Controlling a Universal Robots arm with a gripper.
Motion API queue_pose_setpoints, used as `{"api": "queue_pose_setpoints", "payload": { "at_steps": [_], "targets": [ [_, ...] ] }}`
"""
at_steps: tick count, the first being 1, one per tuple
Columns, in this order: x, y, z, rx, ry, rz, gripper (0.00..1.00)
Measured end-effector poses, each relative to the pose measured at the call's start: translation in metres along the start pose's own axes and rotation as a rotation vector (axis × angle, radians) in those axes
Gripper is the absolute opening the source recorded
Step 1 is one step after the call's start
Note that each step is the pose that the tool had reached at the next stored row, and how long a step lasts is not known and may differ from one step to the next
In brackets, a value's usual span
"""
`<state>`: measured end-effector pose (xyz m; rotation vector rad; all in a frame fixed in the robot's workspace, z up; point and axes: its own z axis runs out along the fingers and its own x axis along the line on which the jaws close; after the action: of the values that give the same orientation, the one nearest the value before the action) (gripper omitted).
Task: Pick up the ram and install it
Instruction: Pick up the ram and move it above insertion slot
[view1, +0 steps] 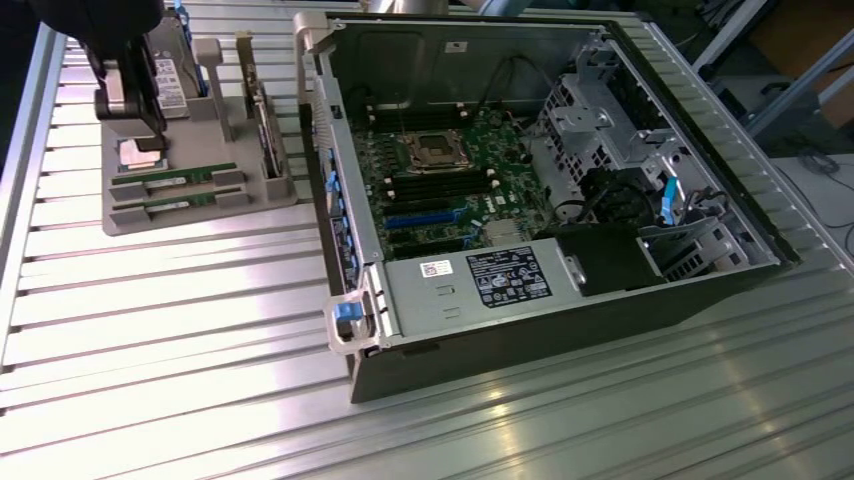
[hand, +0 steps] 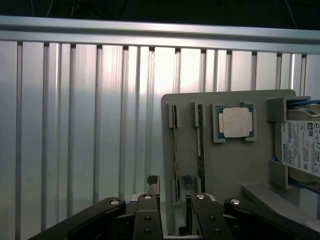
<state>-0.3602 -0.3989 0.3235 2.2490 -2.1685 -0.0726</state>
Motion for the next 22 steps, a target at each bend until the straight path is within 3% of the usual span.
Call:
{"api": "queue_pose_setpoints", "payload": {
  "at_steps": [22],
  "targets": [
    [0.000, -0.0005, 0.0109, -0.0001, 0.0001, -0.001, 0.30]
  ]
}}
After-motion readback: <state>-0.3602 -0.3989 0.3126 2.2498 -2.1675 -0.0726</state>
